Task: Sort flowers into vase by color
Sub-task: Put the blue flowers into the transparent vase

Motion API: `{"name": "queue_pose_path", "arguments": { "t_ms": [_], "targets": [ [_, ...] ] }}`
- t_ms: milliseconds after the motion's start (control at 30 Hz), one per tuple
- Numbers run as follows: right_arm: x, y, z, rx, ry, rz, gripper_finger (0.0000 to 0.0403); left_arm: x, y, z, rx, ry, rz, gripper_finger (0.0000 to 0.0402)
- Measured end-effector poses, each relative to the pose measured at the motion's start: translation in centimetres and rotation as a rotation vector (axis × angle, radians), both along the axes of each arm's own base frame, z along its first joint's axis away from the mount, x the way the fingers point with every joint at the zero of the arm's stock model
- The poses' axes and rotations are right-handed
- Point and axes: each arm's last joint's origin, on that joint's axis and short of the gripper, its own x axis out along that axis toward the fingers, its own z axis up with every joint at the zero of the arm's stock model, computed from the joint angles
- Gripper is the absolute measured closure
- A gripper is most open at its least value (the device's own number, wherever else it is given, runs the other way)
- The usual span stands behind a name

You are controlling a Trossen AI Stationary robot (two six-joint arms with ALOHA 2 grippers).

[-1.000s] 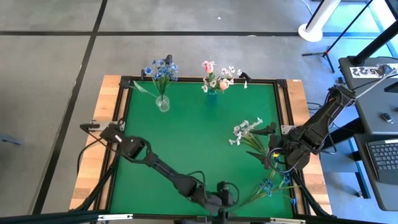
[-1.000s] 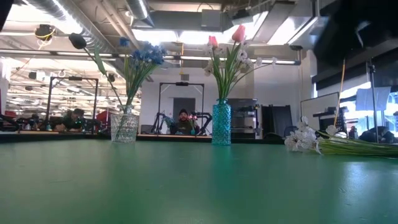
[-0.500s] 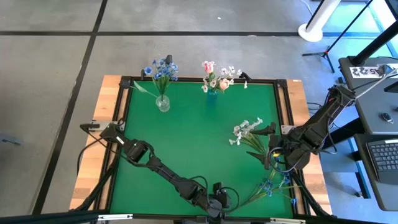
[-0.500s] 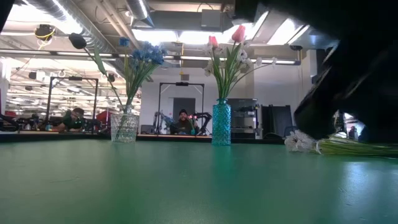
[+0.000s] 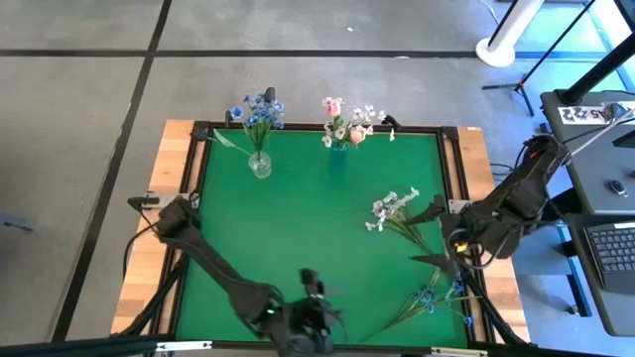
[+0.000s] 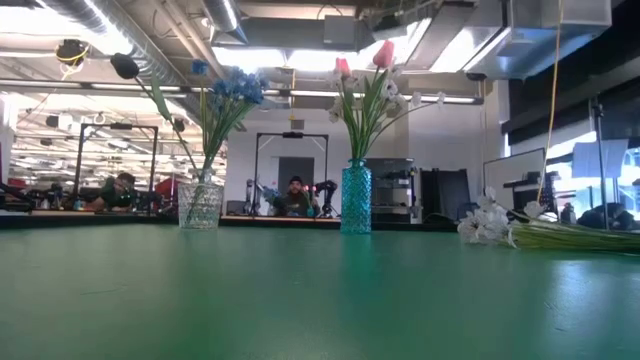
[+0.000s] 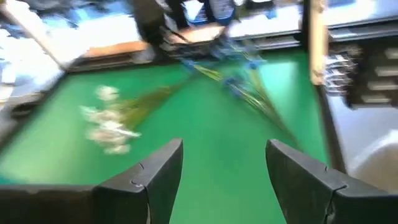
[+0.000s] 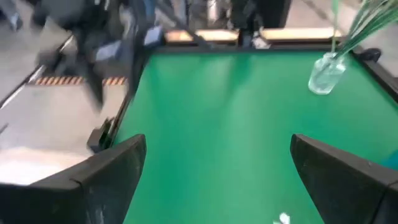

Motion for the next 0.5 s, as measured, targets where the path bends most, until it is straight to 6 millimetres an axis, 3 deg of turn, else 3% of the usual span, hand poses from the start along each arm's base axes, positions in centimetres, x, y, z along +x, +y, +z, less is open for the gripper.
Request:
{"name": "queue_pose_path", "arguments": {
  "t_ms": [67, 233, 400, 500],
  "targets": [
    [-0.2, -0.1, 0.8, 0.005, 0.051, 0.032, 0.0006, -1.9, 0.4, 0.9, 0.042, 0.004, 0.034, 0.0180],
    [0.6, 1.3, 0.6, 0.060, 0.150, 0.101, 0.0006, -5.4, 1.8, -0.3, -0.049, -0.039, 0.040, 0.0192],
    [3.0, 4.6, -3.1, 0.045, 0.378, 0.152, 0.0006, -7.2, 3.8, -4.2, -0.220, -0.150, -0.051, 0.0204],
    [4.2, 6.5, -6.0, 0.046, 0.580, 0.181, 0.0006, -8.1, 5.0, -4.1, -0.319, -0.296, -0.082, 0.0207]
  ]
}}
